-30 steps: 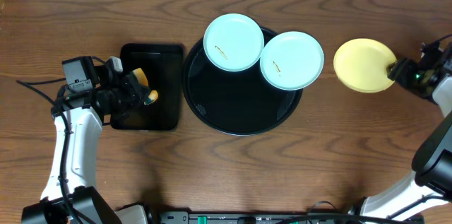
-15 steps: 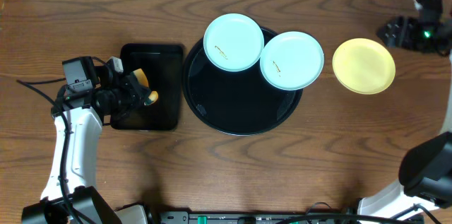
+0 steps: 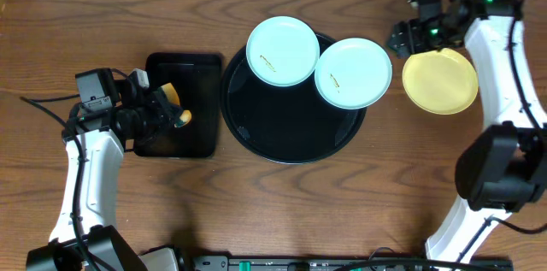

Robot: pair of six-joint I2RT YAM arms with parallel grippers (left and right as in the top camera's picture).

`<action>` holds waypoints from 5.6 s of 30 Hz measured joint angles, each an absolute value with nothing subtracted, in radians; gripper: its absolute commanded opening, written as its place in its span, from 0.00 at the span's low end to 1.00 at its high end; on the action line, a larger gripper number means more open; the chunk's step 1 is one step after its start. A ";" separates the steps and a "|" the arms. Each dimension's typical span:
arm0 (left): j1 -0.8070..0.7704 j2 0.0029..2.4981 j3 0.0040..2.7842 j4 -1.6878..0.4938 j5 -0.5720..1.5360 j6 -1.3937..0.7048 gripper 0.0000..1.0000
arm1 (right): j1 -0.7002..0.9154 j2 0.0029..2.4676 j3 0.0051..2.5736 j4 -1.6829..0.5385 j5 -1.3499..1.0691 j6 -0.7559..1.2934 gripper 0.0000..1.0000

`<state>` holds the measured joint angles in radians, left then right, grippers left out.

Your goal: Clean dirty plates on tray and stack at the side

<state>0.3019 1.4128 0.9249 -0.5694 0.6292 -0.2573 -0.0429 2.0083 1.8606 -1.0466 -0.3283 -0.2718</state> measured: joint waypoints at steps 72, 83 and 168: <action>0.270 1.413 0.925 -0.551 0.530 -0.093 0.08 | 0.141 1.964 1.722 -1.141 -0.135 0.065 0.01; 0.059 1.413 0.925 -0.479 0.353 0.005 0.08 | 0.308 1.968 1.697 -1.152 -0.101 0.311 0.01; -0.532 1.781 0.924 -0.043 0.259 -0.263 0.08 | 0.472 1.959 1.259 -0.636 0.192 0.504 0.01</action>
<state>-0.5323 1.7805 0.9241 -0.0425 0.2588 -0.2626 0.4725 1.9587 1.2594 -0.6361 0.1917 0.5041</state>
